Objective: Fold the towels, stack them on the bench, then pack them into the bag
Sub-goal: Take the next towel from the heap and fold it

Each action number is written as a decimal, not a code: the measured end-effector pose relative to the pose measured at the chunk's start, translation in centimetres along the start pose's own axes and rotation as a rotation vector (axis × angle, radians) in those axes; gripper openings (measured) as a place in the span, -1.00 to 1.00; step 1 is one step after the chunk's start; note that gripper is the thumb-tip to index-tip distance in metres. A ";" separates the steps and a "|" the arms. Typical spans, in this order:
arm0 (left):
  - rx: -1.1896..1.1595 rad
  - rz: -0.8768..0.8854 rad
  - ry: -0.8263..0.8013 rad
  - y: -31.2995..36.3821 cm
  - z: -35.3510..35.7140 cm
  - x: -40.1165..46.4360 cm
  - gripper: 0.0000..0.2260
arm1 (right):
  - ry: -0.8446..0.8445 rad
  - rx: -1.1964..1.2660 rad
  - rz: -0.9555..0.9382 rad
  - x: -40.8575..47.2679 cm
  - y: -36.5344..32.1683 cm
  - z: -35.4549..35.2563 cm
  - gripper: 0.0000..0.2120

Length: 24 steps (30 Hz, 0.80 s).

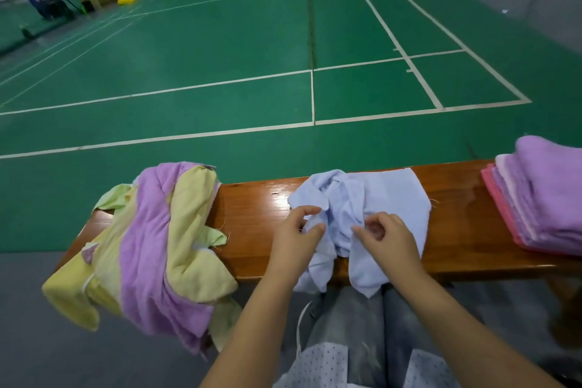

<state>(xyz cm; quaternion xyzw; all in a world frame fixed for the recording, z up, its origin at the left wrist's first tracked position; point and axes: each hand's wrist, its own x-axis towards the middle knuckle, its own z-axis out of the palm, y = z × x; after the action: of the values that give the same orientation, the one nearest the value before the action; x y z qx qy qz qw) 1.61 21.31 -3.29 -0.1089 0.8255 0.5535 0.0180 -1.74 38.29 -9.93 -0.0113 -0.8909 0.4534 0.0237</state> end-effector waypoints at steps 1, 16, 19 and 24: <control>0.009 0.010 -0.012 0.0 0.0 0.0 -0.79 | -0.031 -0.020 0.008 -0.2 0.3 0.6 -0.77; -0.021 0.002 0.016 -1.3 -0.7 -0.8 -0.80 | 0.160 0.166 0.144 2.3 -0.1 -3.3 -0.72; -0.076 0.002 0.023 -1.3 -0.7 -0.8 -0.76 | 0.049 -0.008 -0.078 -0.3 0.3 -2.5 -0.91; -0.162 -0.058 0.052 -0.8 -0.4 -0.9 -0.60 | -0.341 -0.262 -0.298 -3.1 1.3 1.0 -0.75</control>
<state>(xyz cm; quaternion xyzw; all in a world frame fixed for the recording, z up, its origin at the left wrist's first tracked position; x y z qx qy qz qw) 2.64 20.80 -3.72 -0.1480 0.7747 0.6147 0.0036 1.31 38.10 -11.68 0.1940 -0.9249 0.3211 -0.0620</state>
